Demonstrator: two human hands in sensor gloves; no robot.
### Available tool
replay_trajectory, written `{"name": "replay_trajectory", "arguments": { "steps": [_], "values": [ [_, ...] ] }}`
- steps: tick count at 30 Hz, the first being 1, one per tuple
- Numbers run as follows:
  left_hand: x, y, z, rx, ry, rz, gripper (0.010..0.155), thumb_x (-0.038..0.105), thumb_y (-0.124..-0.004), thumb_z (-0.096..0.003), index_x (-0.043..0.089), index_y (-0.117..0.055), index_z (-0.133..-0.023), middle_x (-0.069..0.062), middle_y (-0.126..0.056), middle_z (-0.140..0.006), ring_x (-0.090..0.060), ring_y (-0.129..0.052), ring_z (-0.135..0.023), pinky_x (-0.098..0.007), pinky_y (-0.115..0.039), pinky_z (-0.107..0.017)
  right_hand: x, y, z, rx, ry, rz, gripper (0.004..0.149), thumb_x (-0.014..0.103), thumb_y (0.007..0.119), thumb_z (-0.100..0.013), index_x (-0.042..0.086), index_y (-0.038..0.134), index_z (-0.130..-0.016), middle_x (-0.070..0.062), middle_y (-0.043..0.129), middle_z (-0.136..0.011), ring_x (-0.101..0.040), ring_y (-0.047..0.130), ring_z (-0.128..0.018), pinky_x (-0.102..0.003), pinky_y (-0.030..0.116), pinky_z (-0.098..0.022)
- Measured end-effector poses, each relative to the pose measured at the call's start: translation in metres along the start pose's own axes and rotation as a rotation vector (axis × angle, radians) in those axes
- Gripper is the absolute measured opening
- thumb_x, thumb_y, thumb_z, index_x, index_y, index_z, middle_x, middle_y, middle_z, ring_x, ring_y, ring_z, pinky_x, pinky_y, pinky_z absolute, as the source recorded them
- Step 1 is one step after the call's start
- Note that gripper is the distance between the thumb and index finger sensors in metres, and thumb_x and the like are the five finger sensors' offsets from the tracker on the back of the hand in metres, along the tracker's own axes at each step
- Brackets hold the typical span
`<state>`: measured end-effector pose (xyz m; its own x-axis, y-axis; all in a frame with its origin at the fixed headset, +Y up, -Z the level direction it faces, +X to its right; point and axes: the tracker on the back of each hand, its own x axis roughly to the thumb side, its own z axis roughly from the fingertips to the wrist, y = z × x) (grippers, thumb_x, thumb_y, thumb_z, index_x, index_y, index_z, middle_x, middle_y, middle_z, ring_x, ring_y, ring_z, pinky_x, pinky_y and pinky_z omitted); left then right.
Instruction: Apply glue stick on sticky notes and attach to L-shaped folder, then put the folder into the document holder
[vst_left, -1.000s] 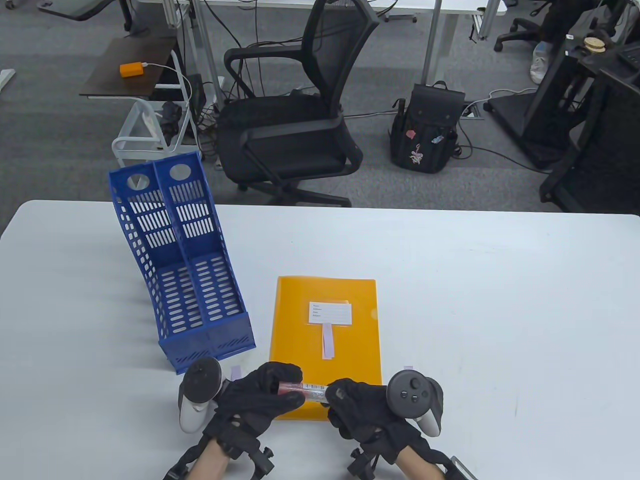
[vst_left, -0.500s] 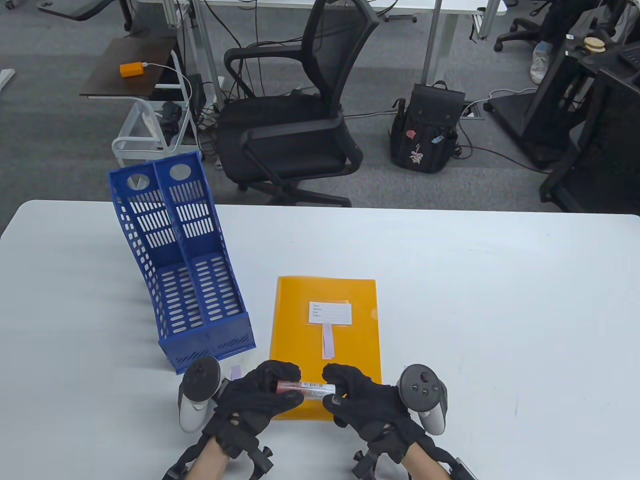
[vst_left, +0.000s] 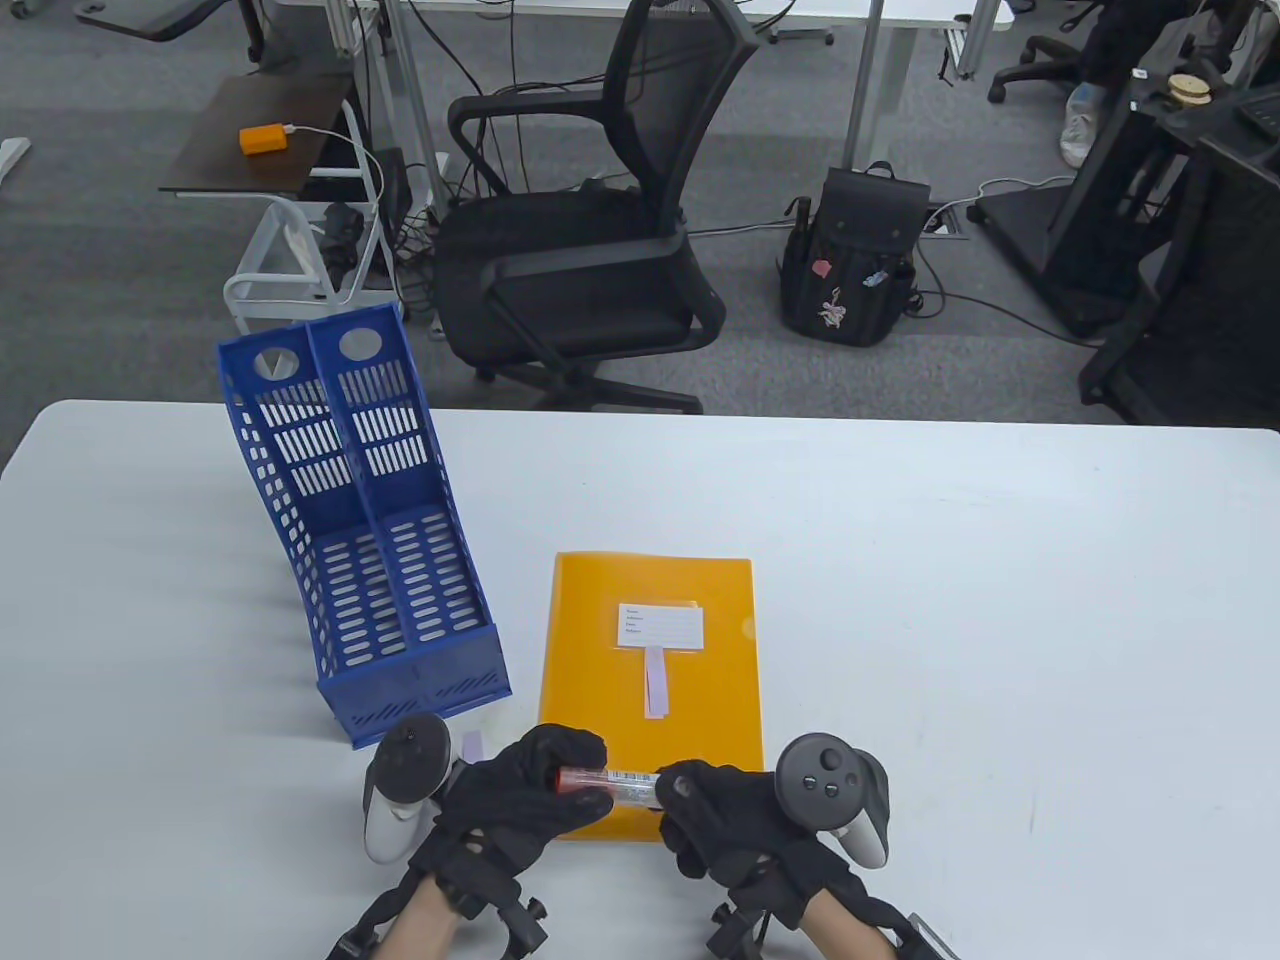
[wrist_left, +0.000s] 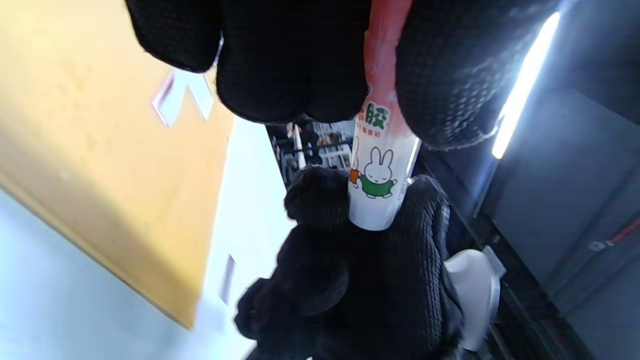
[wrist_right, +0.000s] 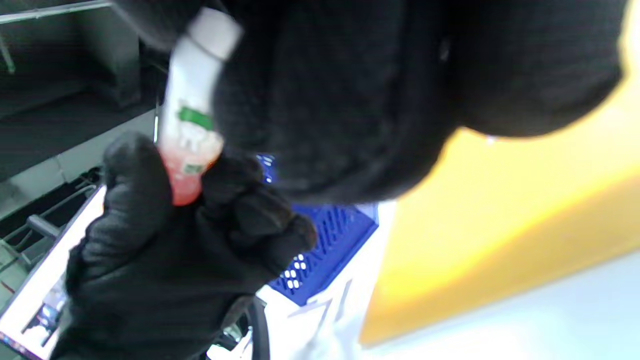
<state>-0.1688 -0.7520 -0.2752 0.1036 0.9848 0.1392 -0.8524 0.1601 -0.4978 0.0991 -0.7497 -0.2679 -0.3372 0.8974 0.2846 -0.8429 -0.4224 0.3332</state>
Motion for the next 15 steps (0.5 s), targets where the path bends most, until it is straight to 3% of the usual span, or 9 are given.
{"name": "replay_trajectory", "arguments": {
  "steps": [2, 4, 5, 7, 9, 10, 11, 13, 15],
  "values": [
    [0.001, 0.002, 0.0, 0.008, -0.005, -0.023, 0.055, 0.043, -0.096, -0.0405, 0.03, -0.073, -0.088, -0.003, -0.092, -0.079, -0.028, -0.092, -0.071, -0.057, -0.07, -0.064, -0.002, 0.002, 0.002, -0.034, 0.029, -0.087, 0.064, 0.046, 0.063, -0.049, -0.009, 0.088, -0.072, -0.02, 0.099, -0.047, -0.028, 0.104, -0.024, -0.052, 0.085, -0.024],
    [0.0, 0.004, 0.001, 0.018, 0.002, -0.031, 0.055, 0.044, -0.096, -0.0406, 0.03, -0.073, -0.089, -0.003, -0.092, -0.079, -0.027, -0.092, -0.071, -0.057, -0.07, -0.064, 0.0, 0.001, 0.001, 0.018, -0.029, -0.072, 0.072, 0.046, 0.081, -0.046, -0.004, 0.065, -0.096, -0.023, 0.084, -0.075, -0.031, 0.098, -0.043, -0.055, 0.082, -0.034],
    [0.0, 0.004, 0.001, 0.015, 0.001, -0.026, 0.055, 0.043, -0.097, -0.0406, 0.03, -0.073, -0.088, -0.003, -0.092, -0.078, -0.028, -0.091, -0.071, -0.057, -0.069, -0.064, 0.002, 0.0, 0.002, 0.018, -0.019, -0.045, 0.068, 0.041, 0.084, -0.045, -0.002, 0.068, -0.094, -0.021, 0.084, -0.075, -0.03, 0.097, -0.046, -0.054, 0.082, -0.036],
    [0.0, 0.001, 0.001, 0.006, 0.003, -0.024, 0.055, 0.043, -0.096, -0.0408, 0.03, -0.072, -0.089, -0.003, -0.091, -0.079, -0.027, -0.091, -0.072, -0.057, -0.069, -0.064, 0.008, -0.003, 0.001, -0.033, -0.064, 0.045, 0.063, 0.039, 0.082, -0.044, -0.009, 0.08, -0.083, -0.021, 0.095, -0.059, -0.026, 0.103, -0.034, -0.05, 0.087, -0.028],
    [0.001, -0.001, 0.0, -0.019, -0.033, -0.013, 0.055, 0.044, -0.096, -0.0409, 0.031, -0.072, -0.089, -0.002, -0.091, -0.08, -0.027, -0.091, -0.074, -0.058, -0.069, -0.065, 0.006, -0.003, 0.003, -0.009, -0.022, 0.073, 0.065, 0.047, 0.061, -0.049, -0.006, 0.092, -0.068, -0.014, 0.102, -0.041, -0.02, 0.105, -0.019, -0.045, 0.089, -0.019],
    [0.002, -0.002, 0.0, -0.032, -0.038, -0.01, 0.055, 0.043, -0.096, -0.0409, 0.03, -0.072, -0.089, -0.002, -0.091, -0.08, -0.028, -0.09, -0.074, -0.058, -0.068, -0.065, 0.004, -0.003, 0.003, -0.022, -0.017, 0.012, 0.065, 0.047, 0.058, -0.05, -0.006, 0.094, -0.065, -0.014, 0.102, -0.038, -0.02, 0.105, -0.016, -0.046, 0.089, -0.017],
    [0.002, -0.001, 0.0, -0.027, -0.037, -0.027, 0.055, 0.043, -0.096, -0.041, 0.031, -0.072, -0.089, -0.002, -0.09, -0.081, -0.027, -0.09, -0.074, -0.058, -0.068, -0.065, 0.003, -0.003, 0.004, -0.034, 0.002, -0.026, 0.065, 0.047, 0.062, -0.049, -0.007, 0.093, -0.066, -0.018, 0.102, -0.04, -0.024, 0.105, -0.018, -0.049, 0.087, -0.018],
    [0.002, 0.0, 0.0, -0.009, -0.032, -0.047, 0.055, 0.043, -0.096, -0.0407, 0.032, -0.072, -0.089, -0.001, -0.09, -0.081, -0.027, -0.09, -0.075, -0.058, -0.068, -0.065, 0.0, -0.002, 0.003, 0.025, -0.033, -0.076, 0.073, 0.049, 0.079, -0.045, -0.005, 0.07, -0.092, -0.022, 0.088, -0.072, -0.028, 0.101, -0.034, -0.052, 0.084, -0.028],
    [0.001, -0.001, 0.0, -0.02, -0.024, -0.037, 0.055, 0.042, -0.096, -0.0408, 0.031, -0.072, -0.089, -0.002, -0.09, -0.081, -0.028, -0.089, -0.075, -0.058, -0.068, -0.065, 0.003, -0.004, 0.002, 0.052, -0.032, -0.037, 0.066, 0.042, 0.084, -0.045, -0.002, 0.073, -0.091, -0.021, 0.088, -0.072, -0.027, 0.1, -0.038, -0.051, 0.085, -0.031]
  ]
}}
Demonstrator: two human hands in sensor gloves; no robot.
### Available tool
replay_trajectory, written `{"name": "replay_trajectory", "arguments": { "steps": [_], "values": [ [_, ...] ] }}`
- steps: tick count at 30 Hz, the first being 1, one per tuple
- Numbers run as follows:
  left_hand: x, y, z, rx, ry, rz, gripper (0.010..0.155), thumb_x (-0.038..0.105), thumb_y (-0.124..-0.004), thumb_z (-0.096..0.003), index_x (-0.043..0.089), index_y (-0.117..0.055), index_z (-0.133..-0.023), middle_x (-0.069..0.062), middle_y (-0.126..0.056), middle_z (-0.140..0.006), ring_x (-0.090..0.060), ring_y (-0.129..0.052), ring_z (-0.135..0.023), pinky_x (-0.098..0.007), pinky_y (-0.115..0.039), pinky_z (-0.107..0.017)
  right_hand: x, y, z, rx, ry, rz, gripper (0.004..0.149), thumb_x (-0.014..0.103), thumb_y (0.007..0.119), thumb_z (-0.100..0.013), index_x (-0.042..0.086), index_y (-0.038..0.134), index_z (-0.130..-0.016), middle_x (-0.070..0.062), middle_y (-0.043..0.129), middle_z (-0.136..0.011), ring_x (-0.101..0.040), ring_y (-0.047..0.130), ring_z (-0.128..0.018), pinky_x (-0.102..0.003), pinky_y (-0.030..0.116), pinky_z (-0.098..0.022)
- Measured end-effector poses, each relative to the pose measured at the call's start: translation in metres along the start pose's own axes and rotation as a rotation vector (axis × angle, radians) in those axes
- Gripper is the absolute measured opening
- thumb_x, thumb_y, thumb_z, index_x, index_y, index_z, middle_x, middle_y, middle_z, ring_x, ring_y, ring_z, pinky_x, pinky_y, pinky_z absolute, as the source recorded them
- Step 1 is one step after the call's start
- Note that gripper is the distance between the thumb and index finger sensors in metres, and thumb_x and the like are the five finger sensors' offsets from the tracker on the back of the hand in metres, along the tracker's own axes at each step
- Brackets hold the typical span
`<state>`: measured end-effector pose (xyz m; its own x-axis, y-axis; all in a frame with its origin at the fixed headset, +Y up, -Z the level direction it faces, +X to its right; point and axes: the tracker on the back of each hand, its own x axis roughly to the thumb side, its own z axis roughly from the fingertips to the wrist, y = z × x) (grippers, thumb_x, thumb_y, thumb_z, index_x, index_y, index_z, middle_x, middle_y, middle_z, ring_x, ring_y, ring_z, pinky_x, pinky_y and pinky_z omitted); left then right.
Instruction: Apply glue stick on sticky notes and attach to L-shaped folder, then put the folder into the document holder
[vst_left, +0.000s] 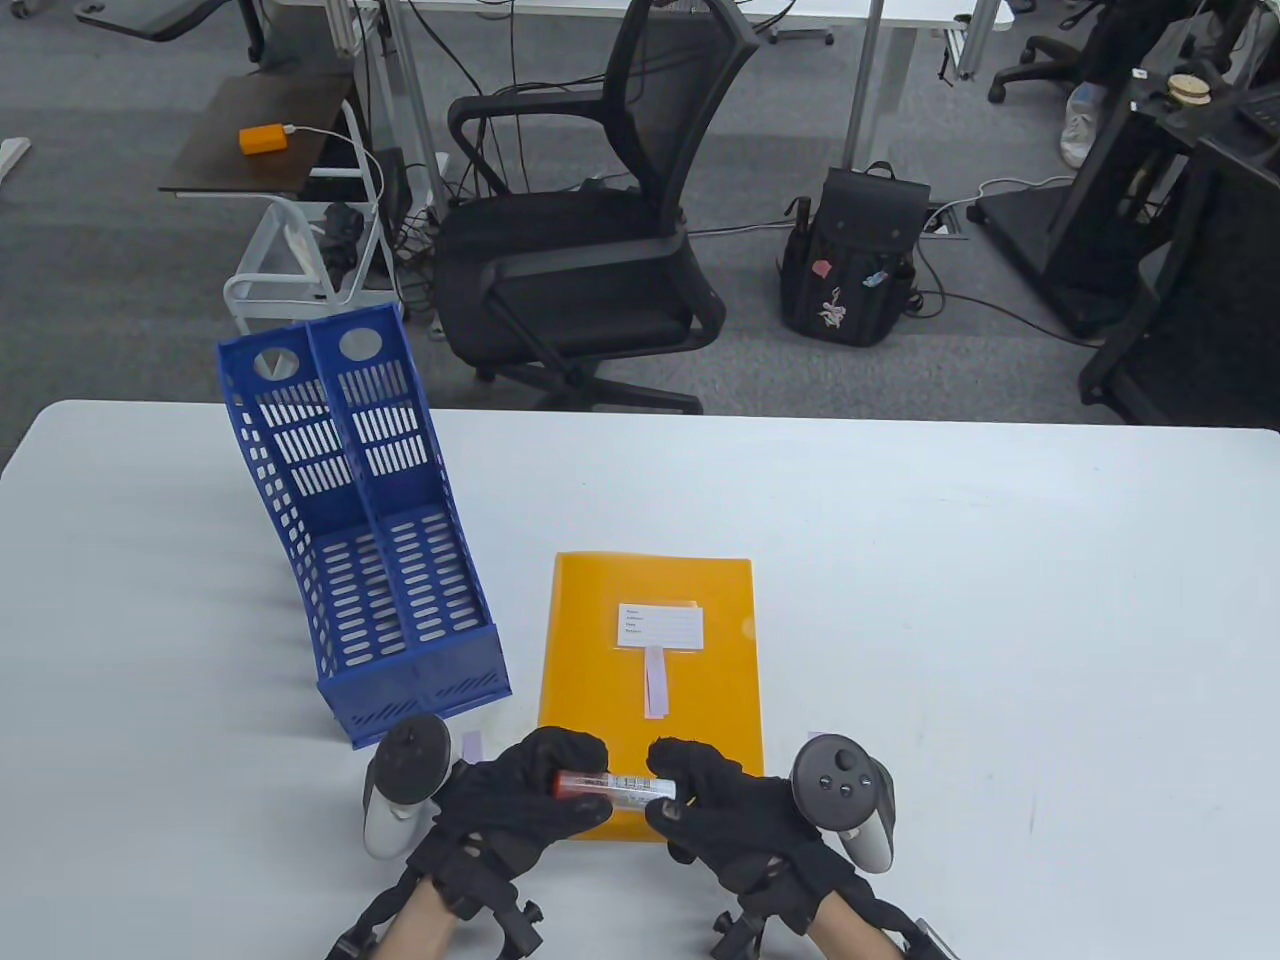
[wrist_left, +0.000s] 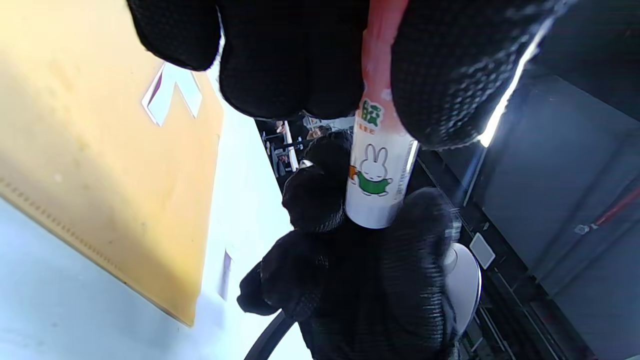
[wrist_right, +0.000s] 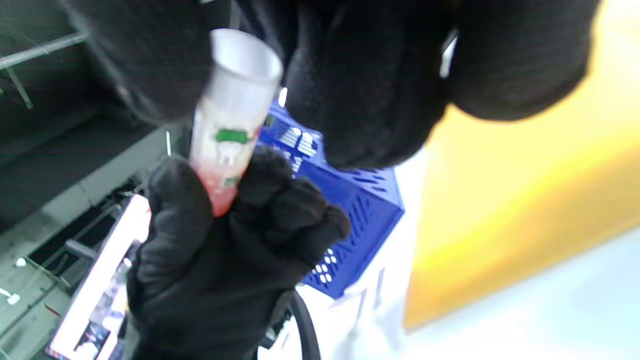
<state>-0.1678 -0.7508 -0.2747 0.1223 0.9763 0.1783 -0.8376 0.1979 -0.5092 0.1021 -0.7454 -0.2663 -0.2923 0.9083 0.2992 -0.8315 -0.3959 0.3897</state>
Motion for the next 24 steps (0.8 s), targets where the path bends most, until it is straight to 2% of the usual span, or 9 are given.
{"name": "replay_trajectory", "arguments": {
  "steps": [5, 8, 9, 11, 13, 15, 18, 19, 24],
  "values": [
    [-0.002, -0.002, -0.002, -0.02, 0.003, 0.012, 0.055, 0.043, -0.095, -0.0419, 0.03, -0.071, -0.089, -0.002, -0.09, -0.081, -0.027, -0.089, -0.075, -0.058, -0.068, -0.066, 0.001, 0.003, 0.002, -0.08, 0.023, 0.085, 0.067, 0.048, 0.058, -0.05, -0.007, 0.094, -0.065, -0.017, 0.101, -0.038, -0.023, 0.104, -0.016, -0.048, 0.087, -0.017],
    [-0.002, 0.001, -0.001, -0.007, 0.01, -0.001, 0.054, 0.042, -0.096, -0.041, 0.031, -0.072, -0.089, -0.002, -0.09, -0.081, -0.028, -0.09, -0.074, -0.058, -0.068, -0.066, 0.003, 0.003, 0.002, -0.053, -0.017, 0.131, 0.073, 0.052, 0.077, -0.045, -0.003, 0.069, -0.092, -0.021, 0.088, -0.071, -0.029, 0.1, -0.037, -0.053, 0.084, -0.031],
    [-0.003, 0.001, -0.001, -0.01, 0.005, 0.002, 0.054, 0.042, -0.096, -0.041, 0.031, -0.072, -0.089, -0.002, -0.09, -0.081, -0.028, -0.09, -0.074, -0.058, -0.068, -0.065, 0.005, 0.002, 0.002, -0.029, -0.014, 0.152, 0.069, 0.049, 0.08, -0.045, -0.001, 0.07, -0.092, -0.02, 0.086, -0.073, -0.028, 0.098, -0.042, -0.053, 0.083, -0.035],
    [-0.002, 0.0, -0.001, -0.019, 0.011, -0.027, 0.054, 0.043, -0.096, -0.041, 0.031, -0.072, -0.089, -0.002, -0.091, -0.08, -0.028, -0.09, -0.074, -0.058, -0.068, -0.066, 0.009, 0.002, 0.002, -0.056, -0.028, 0.179, 0.065, 0.044, 0.079, -0.044, -0.009, 0.08, -0.081, -0.02, 0.095, -0.056, -0.026, 0.102, -0.03, -0.051, 0.086, -0.028],
    [-0.003, -0.001, -0.002, -0.029, 0.005, -0.013, 0.054, 0.043, -0.096, -0.0409, 0.031, -0.072, -0.088, -0.002, -0.091, -0.08, -0.028, -0.091, -0.074, -0.058, -0.068, -0.065, 0.01, 0.003, 0.004, -0.104, -0.046, 0.242, 0.067, 0.048, 0.063, -0.048, -0.009, 0.093, -0.064, -0.014, 0.102, -0.033, -0.02, 0.104, -0.01, -0.046, 0.089, -0.016],
    [-0.002, -0.001, -0.002, -0.037, 0.002, -0.007, 0.054, 0.043, -0.096, -0.041, 0.031, -0.072, -0.088, -0.001, -0.091, -0.081, -0.027, -0.091, -0.074, -0.058, -0.068, -0.065, 0.013, 0.004, 0.006, -0.154, -0.072, 0.265, 0.068, 0.047, 0.059, -0.049, -0.008, 0.096, -0.057, -0.015, 0.103, -0.027, -0.021, 0.103, -0.006, -0.047, 0.088, -0.014],
    [-0.002, 0.001, -0.001, -0.027, 0.004, -0.011, 0.054, 0.043, -0.096, -0.0409, 0.031, -0.072, -0.088, -0.002, -0.091, -0.08, -0.027, -0.09, -0.074, -0.058, -0.068, -0.066, 0.015, 0.005, 0.006, -0.111, -0.108, 0.307, 0.071, 0.054, 0.076, -0.044, -0.004, 0.076, -0.086, -0.019, 0.093, -0.064, -0.025, 0.101, -0.028, -0.051, 0.085, -0.028],
    [-0.003, 0.002, -0.001, -0.034, 0.0, 0.0, 0.054, 0.043, -0.096, -0.0408, 0.031, -0.072, -0.088, -0.002, -0.091, -0.08, -0.027, -0.091, -0.074, -0.058, -0.068, -0.066, 0.016, 0.006, 0.005, -0.065, -0.103, 0.312, 0.068, 0.05, 0.08, -0.044, -0.003, 0.076, -0.086, -0.019, 0.092, -0.065, -0.025, 0.1, -0.03, -0.051, 0.085, -0.03],
    [-0.003, -0.001, -0.002, -0.07, -0.007, 0.037, 0.054, 0.043, -0.095, -0.0418, 0.03, -0.071, -0.089, -0.003, -0.091, -0.08, -0.028, -0.091, -0.073, -0.058, -0.068, -0.065, 0.018, 0.006, 0.006, -0.135, -0.12, 0.309, 0.069, 0.052, 0.057, -0.048, -0.004, 0.097, -0.058, -0.014, 0.103, -0.031, -0.021, 0.103, -0.009, -0.047, 0.089, -0.016]
  ]
}}
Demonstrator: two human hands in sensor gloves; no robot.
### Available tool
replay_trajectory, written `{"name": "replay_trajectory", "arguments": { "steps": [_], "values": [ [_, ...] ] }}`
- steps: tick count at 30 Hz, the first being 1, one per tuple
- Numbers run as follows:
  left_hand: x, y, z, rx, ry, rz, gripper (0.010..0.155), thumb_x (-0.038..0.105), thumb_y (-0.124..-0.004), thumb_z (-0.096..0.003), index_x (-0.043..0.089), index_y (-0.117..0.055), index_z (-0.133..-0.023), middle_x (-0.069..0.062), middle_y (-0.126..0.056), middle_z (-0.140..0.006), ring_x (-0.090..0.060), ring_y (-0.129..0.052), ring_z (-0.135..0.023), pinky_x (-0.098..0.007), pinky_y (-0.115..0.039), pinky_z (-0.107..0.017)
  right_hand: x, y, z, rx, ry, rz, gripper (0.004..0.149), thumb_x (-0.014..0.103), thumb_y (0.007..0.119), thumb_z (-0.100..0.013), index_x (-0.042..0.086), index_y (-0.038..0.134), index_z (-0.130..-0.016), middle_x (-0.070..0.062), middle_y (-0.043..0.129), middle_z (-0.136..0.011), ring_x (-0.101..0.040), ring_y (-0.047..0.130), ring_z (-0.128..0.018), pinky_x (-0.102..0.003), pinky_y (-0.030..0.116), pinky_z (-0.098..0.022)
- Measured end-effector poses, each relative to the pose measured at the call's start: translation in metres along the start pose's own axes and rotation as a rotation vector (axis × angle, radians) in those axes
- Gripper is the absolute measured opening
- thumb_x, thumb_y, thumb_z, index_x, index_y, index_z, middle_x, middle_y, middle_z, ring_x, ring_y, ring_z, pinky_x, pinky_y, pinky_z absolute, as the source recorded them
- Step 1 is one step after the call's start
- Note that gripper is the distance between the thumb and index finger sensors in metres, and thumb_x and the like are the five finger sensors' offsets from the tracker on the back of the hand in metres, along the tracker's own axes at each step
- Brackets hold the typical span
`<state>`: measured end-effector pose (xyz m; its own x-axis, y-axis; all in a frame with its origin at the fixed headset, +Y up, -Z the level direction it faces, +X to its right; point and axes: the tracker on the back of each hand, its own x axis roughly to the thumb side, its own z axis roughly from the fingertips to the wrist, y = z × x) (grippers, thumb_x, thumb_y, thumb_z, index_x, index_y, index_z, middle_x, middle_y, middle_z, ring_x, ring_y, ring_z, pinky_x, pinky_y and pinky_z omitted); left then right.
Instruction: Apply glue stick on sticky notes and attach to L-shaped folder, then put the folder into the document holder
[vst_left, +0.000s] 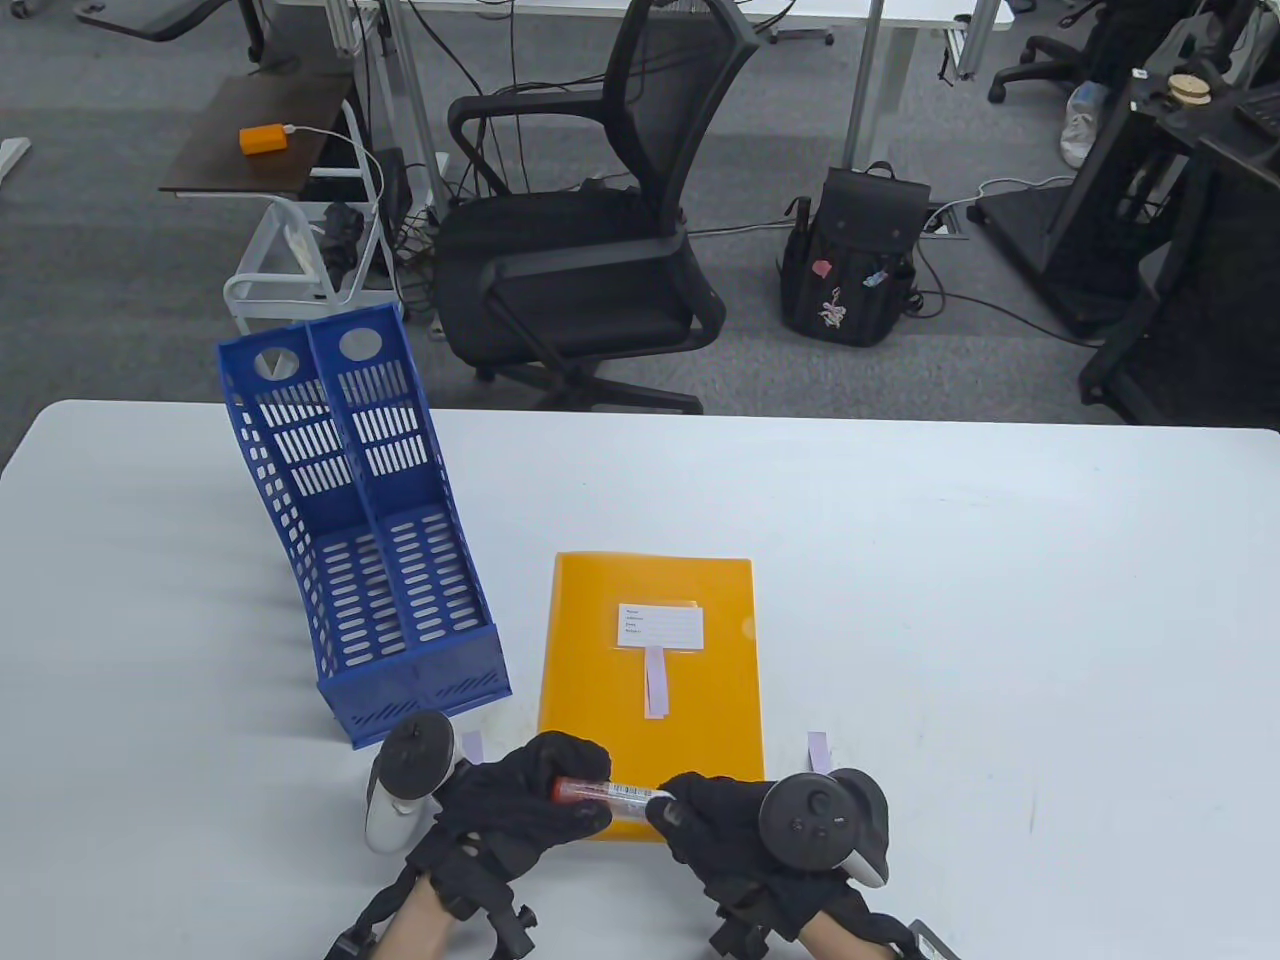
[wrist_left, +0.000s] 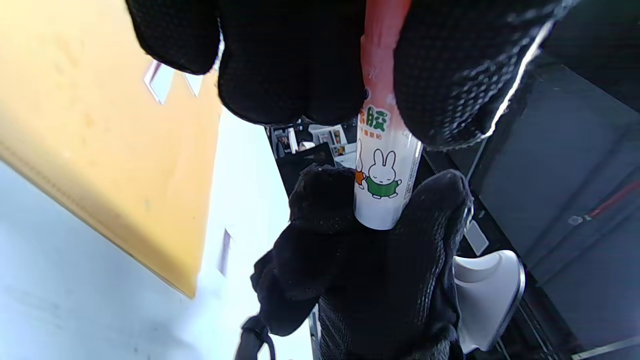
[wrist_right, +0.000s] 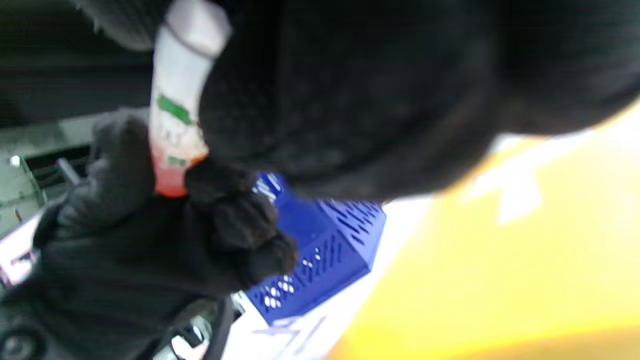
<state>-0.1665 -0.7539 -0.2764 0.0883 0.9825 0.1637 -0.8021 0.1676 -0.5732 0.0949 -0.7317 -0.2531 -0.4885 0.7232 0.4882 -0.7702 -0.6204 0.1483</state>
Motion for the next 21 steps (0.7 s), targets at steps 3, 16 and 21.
{"name": "replay_trajectory", "arguments": {
  "steps": [3, 16, 21],
  "values": [
    [0.002, 0.0, 0.0, 0.008, 0.0, -0.042, 0.055, 0.043, -0.096, -0.0416, 0.03, -0.072, -0.089, -0.002, -0.091, -0.081, -0.028, -0.09, -0.074, -0.059, -0.068, -0.066, -0.003, 0.0, 0.002, 0.004, 0.006, -0.025, 0.072, 0.056, 0.073, -0.044, -0.003, 0.081, -0.084, -0.02, 0.096, -0.063, -0.028, 0.102, -0.029, -0.053, 0.085, -0.028],
    [0.009, -0.003, -0.012, -0.04, 0.128, -0.23, 0.071, 0.048, -0.094, -0.042, 0.021, -0.061, -0.099, -0.007, -0.083, -0.093, -0.032, -0.086, -0.082, -0.061, -0.064, -0.067, 0.006, 0.003, 0.003, 0.011, -0.077, 0.096, 0.065, 0.038, 0.085, -0.043, 0.0, 0.075, -0.095, -0.021, 0.093, -0.073, -0.026, 0.102, -0.039, -0.049, 0.087, -0.031],
    [0.02, 0.015, -0.003, 0.093, 0.174, -0.292, 0.085, 0.054, -0.09, -0.0429, 0.016, -0.05, -0.107, -0.013, -0.069, -0.104, -0.037, -0.073, -0.092, -0.064, -0.054, -0.07, -0.007, -0.006, 0.003, -0.061, 0.026, 0.178, 0.064, 0.038, 0.084, -0.043, -0.001, 0.077, -0.093, -0.021, 0.094, -0.07, -0.026, 0.102, -0.037, -0.049, 0.087, -0.029]
  ]
}}
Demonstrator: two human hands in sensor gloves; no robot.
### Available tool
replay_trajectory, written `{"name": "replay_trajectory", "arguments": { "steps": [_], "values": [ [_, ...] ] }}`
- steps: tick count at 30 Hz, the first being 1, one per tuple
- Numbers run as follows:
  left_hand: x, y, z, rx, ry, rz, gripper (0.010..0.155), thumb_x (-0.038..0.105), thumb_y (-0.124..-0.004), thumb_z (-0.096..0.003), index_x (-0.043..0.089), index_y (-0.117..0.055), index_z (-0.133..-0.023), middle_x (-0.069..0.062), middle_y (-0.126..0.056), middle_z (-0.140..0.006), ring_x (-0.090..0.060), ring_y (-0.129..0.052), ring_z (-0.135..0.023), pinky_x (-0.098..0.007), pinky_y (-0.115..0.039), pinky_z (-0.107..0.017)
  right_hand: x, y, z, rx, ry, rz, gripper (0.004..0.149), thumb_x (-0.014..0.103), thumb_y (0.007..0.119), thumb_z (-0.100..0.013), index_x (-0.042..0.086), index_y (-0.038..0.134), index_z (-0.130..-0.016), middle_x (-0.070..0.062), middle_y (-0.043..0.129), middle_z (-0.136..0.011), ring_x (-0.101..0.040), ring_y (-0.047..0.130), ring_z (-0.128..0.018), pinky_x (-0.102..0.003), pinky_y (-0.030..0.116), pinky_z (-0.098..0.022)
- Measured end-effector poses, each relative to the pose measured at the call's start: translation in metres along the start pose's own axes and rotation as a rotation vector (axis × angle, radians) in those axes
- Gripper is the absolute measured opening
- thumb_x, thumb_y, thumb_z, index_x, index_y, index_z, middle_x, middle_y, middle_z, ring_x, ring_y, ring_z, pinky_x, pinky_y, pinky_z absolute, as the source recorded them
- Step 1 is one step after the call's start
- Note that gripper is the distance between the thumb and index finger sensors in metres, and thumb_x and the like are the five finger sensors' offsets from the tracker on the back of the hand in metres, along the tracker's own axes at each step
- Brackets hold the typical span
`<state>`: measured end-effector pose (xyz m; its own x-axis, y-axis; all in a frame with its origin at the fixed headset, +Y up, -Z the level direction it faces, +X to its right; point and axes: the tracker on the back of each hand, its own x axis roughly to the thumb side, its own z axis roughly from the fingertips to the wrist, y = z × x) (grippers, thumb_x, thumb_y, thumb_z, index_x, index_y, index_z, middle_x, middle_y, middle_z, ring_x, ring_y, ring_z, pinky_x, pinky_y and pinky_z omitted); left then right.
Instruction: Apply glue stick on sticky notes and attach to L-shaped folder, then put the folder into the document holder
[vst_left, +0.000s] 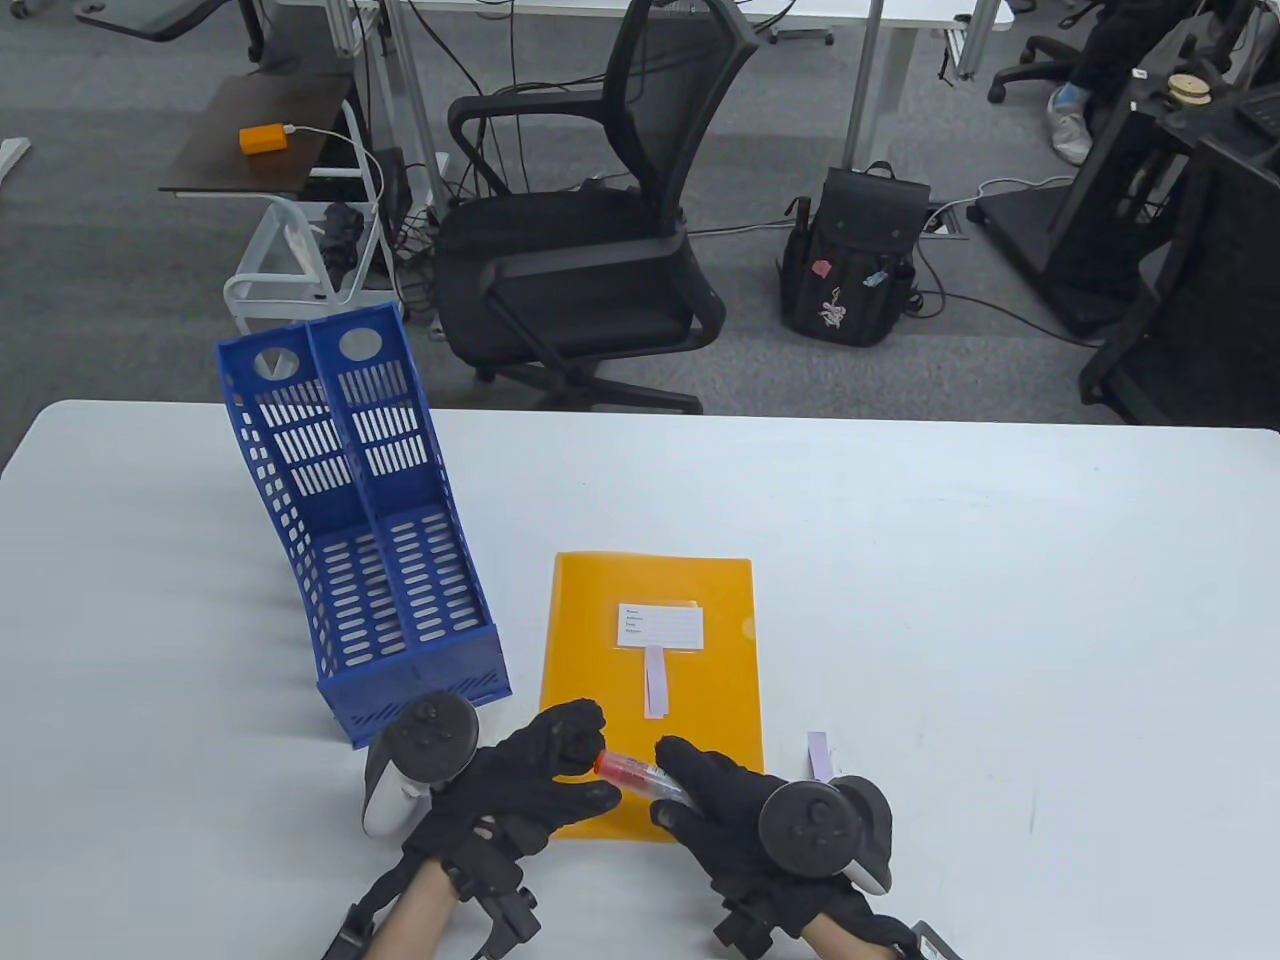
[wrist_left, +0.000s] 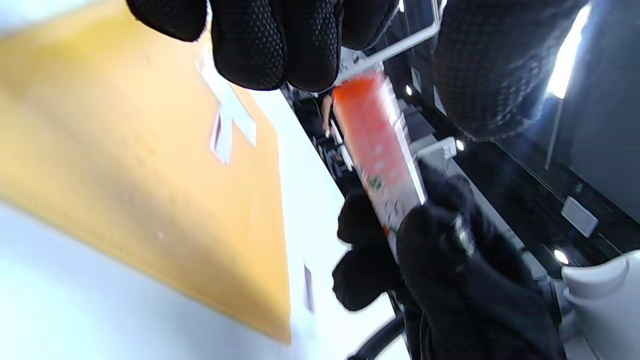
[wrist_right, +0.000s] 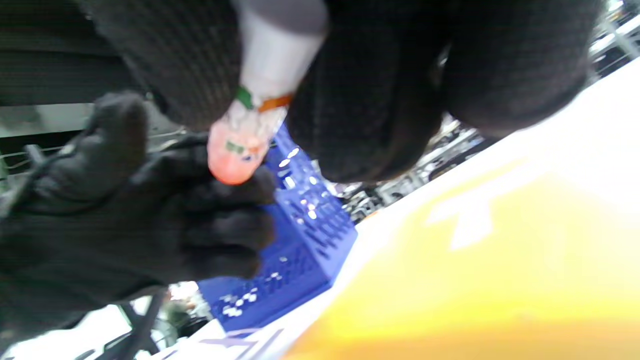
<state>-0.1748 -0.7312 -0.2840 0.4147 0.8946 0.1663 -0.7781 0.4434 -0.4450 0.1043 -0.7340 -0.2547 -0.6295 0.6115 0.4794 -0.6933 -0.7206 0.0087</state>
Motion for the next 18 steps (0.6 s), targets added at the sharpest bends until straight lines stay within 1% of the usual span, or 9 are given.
{"name": "replay_trajectory", "arguments": {
  "steps": [3, 5, 6, 7, 9, 11, 14, 15, 18],
  "values": [
    [0.007, 0.014, 0.007, 0.103, 0.029, -0.09, 0.075, 0.05, -0.089, -0.0448, 0.016, -0.058, -0.104, -0.012, -0.077, -0.098, -0.035, -0.08, -0.085, -0.061, -0.06, -0.067, -0.008, -0.002, -0.001, -0.017, 0.043, 0.01, 0.064, 0.039, 0.084, -0.043, -0.002, 0.077, -0.092, -0.022, 0.094, -0.069, -0.026, 0.102, -0.036, -0.049, 0.087, -0.028],
    [0.013, 0.024, 0.013, 0.177, 0.037, -0.187, 0.068, 0.048, -0.089, -0.0452, 0.017, -0.066, -0.101, -0.011, -0.084, -0.092, -0.034, -0.086, -0.079, -0.06, -0.064, -0.065, -0.013, -0.003, -0.002, -0.025, 0.062, 0.005, 0.064, 0.039, 0.084, -0.043, -0.003, 0.078, -0.092, -0.022, 0.094, -0.069, -0.026, 0.102, -0.036, -0.049, 0.087, -0.028],
    [0.016, 0.029, 0.014, 0.197, 0.042, -0.237, 0.065, 0.048, -0.089, -0.0452, 0.017, -0.069, -0.099, -0.011, -0.087, -0.089, -0.033, -0.088, -0.076, -0.059, -0.066, -0.064, -0.013, -0.003, -0.002, -0.022, 0.066, 0.002, 0.064, 0.039, 0.084, -0.043, -0.003, 0.078, -0.092, -0.022, 0.094, -0.068, -0.026, 0.102, -0.036, -0.049, 0.087, -0.028],
    [0.018, 0.032, 0.015, 0.204, 0.048, -0.281, 0.063, 0.048, -0.089, -0.0454, 0.018, -0.07, -0.098, -0.01, -0.088, -0.088, -0.032, -0.089, -0.075, -0.059, -0.066, -0.063, -0.014, -0.003, -0.002, -0.018, 0.067, 0.003, 0.064, 0.039, 0.084, -0.043, -0.003, 0.078, -0.092, -0.022, 0.094, -0.068, -0.026, 0.102, -0.035, -0.049, 0.087, -0.028],
    [0.023, 0.038, 0.017, 0.219, 0.072, -0.426, 0.058, 0.048, -0.09, -0.0449, 0.02, -0.075, -0.094, -0.01, -0.09, -0.086, -0.033, -0.089, -0.075, -0.059, -0.066, -0.063, -0.014, -0.002, -0.002, -0.011, 0.066, 0.013, 0.064, 0.039, 0.084, -0.043, -0.002, 0.078, -0.092, -0.022, 0.094, -0.068, -0.026, 0.102, -0.035, -0.049, 0.087, -0.028],
    [0.026, 0.04, 0.018, 0.22, 0.104, -0.573, 0.055, 0.049, -0.09, -0.0442, 0.022, -0.078, -0.091, -0.009, -0.091, -0.086, -0.032, -0.089, -0.077, -0.059, -0.066, -0.064, -0.013, 0.0, -0.002, -0.002, 0.059, 0.029, 0.064, 0.039, 0.084, -0.043, -0.002, 0.078, -0.092, -0.022, 0.094, -0.068, -0.025, 0.102, -0.035, -0.049, 0.087, -0.028],
    [0.024, 0.038, 0.018, 0.23, 0.167, -0.749, 0.05, 0.05, -0.09, -0.0439, 0.024, -0.083, -0.086, -0.007, -0.094, -0.084, -0.032, -0.089, -0.077, -0.06, -0.066, -0.064, -0.012, 0.001, -0.002, 0.005, 0.049, 0.053, 0.064, 0.039, 0.084, -0.043, -0.002, 0.078, -0.092, -0.021, 0.095, -0.068, -0.025, 0.102, -0.035, -0.048, 0.087, -0.028],
    [0.021, 0.037, 0.017, 0.222, 0.202, -0.82, 0.049, 0.05, -0.09, -0.0437, 0.024, -0.084, -0.085, -0.007, -0.094, -0.083, -0.032, -0.09, -0.077, -0.06, -0.066, -0.064, -0.012, 0.001, -0.002, 0.005, 0.047, 0.06, 0.064, 0.039, 0.084, -0.043, -0.002, 0.078, -0.092, -0.021, 0.095, -0.068, -0.025, 0.102, -0.035, -0.048, 0.087, -0.028],
    [0.011, 0.033, 0.015, 0.177, 0.25, -0.926, 0.053, 0.053, -0.09, -0.0422, 0.025, -0.082, -0.087, -0.007, -0.091, -0.088, -0.033, -0.086, -0.083, -0.061, -0.064, -0.067, -0.012, 0.001, -0.002, 0.007, 0.045, 0.068, 0.064, 0.039, 0.084, -0.043, -0.002, 0.078, -0.092, -0.022, 0.095, -0.067, -0.025, 0.102, -0.035, -0.048, 0.087, -0.028]
  ]
}}
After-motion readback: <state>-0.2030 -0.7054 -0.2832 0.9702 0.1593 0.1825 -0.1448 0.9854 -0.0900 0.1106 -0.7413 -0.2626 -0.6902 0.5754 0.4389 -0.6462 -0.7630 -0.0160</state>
